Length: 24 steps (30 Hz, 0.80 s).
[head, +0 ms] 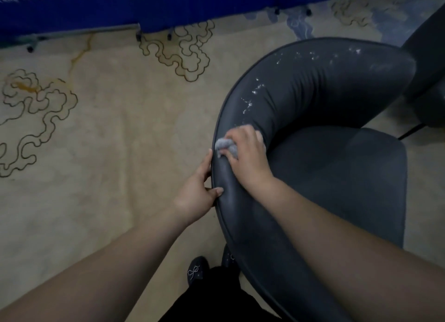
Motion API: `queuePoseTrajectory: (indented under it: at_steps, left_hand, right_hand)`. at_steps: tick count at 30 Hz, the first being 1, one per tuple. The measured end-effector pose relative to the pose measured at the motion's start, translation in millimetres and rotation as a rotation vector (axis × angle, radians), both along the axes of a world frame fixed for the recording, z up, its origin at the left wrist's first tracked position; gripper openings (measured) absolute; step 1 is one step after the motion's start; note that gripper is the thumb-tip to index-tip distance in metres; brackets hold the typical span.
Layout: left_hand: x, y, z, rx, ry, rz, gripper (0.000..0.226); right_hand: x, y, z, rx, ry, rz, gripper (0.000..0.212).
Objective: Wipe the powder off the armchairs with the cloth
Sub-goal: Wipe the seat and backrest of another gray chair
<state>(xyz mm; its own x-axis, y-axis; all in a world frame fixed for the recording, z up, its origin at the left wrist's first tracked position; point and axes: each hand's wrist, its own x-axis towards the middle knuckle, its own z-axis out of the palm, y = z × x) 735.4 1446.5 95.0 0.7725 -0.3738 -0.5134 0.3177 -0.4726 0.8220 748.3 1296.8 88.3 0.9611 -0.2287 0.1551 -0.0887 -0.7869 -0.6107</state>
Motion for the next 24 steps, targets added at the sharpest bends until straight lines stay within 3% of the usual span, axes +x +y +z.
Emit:
queuePoseTrajectory:
  at_steps: [3,8,16,22,24]
  left_hand:
    - [-1.0,-0.5,3.3,0.009,-0.012,-0.005,0.091]
    - [-2.1,-1.4,6.0,-0.006,0.007,0.014,0.088]
    - [10.6,-4.3,3.2,-0.011,-0.004,0.005,0.089]
    - [29.7,-4.3,1.8,-0.033,-0.008,-0.061,0.087]
    - [42.3,-6.3,0.6,-0.035,-0.015,-0.078,0.088]
  right_hand:
    - [12.2,-0.7,0.1,0.038,0.020,-0.018,0.027]
    - [-65.1,4.6,-15.1,0.152,-0.046,0.024,0.043]
    - [40.5,-14.8,-3.8,0.086,-0.001,-0.069,0.029]
    - [-37.4,2.3,-18.8,0.148,-0.091,-0.040,0.024]
    - [-19.6,-2.8,-16.6,0.114,-0.086,-0.026,0.024]
